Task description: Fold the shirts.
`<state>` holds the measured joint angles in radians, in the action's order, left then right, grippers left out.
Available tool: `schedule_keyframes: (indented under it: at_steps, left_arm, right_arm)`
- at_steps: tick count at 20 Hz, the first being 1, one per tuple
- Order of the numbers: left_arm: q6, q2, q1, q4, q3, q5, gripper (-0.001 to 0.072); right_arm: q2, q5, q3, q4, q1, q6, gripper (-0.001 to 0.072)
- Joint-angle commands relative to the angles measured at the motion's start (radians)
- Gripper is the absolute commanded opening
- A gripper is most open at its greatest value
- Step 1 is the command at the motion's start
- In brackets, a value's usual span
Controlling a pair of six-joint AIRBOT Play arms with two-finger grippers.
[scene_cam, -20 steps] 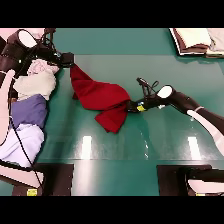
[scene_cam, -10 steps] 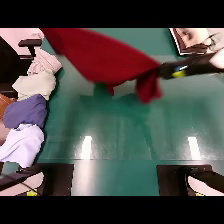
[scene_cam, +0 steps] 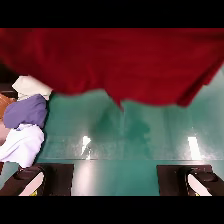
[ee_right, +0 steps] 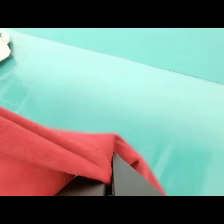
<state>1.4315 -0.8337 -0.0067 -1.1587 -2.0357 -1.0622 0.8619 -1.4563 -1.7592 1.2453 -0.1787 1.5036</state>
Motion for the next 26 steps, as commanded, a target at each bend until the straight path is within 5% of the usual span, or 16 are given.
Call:
schedule_keyframes:
  at_steps: [1, 9, 14, 19, 22, 23, 24, 25, 26]
  left_arm:
    - [0.001, 0.006, 0.001, -0.004, 0.013, -0.009, 0.0023]
    - [0.007, -0.321, 0.001, -0.004, 0.386, -0.286, 0.0023]
    - [-0.075, -0.523, 0.001, -0.004, 0.628, -0.069, 0.0024]
    - [-0.074, -0.576, 0.002, -0.005, 0.604, 0.151, 0.0024]
    - [-0.074, -0.576, 0.001, -0.005, 0.566, 0.156, 0.0028]
    - [-0.073, -0.576, 0.002, -0.005, 0.559, 0.153, 0.0226]
    - [-0.064, -0.576, 0.002, -0.005, 0.551, 0.144, 0.0457]
    - [-0.058, -0.576, 0.002, -0.008, 0.539, 0.121, 0.0481]
    - [-0.050, -0.571, 0.006, -0.011, 0.523, 0.080, 0.0483]
  right_arm:
    - [-0.018, -0.122, 0.013, 0.012, 0.034, 0.062, 0.0015]
    - [0.172, -0.035, 0.584, 0.090, -0.222, 0.096, 0.0016]
    - [0.373, 0.229, 0.650, 0.125, -0.228, 0.095, 0.0016]
    - [0.519, 0.245, 0.435, 0.117, -0.119, 0.095, 0.0016]
    - [0.559, 0.242, 0.325, 0.106, -0.064, 0.093, 0.0018]
    - [0.571, 0.235, 0.300, 0.097, -0.054, 0.088, 0.0062]
    - [0.584, 0.222, 0.278, 0.061, -0.040, 0.058, 0.0296]
    - [0.592, 0.208, 0.262, 0.021, -0.024, 0.038, 0.0423]
    - [0.594, 0.192, 0.252, -0.027, -0.006, 0.016, 0.0423]
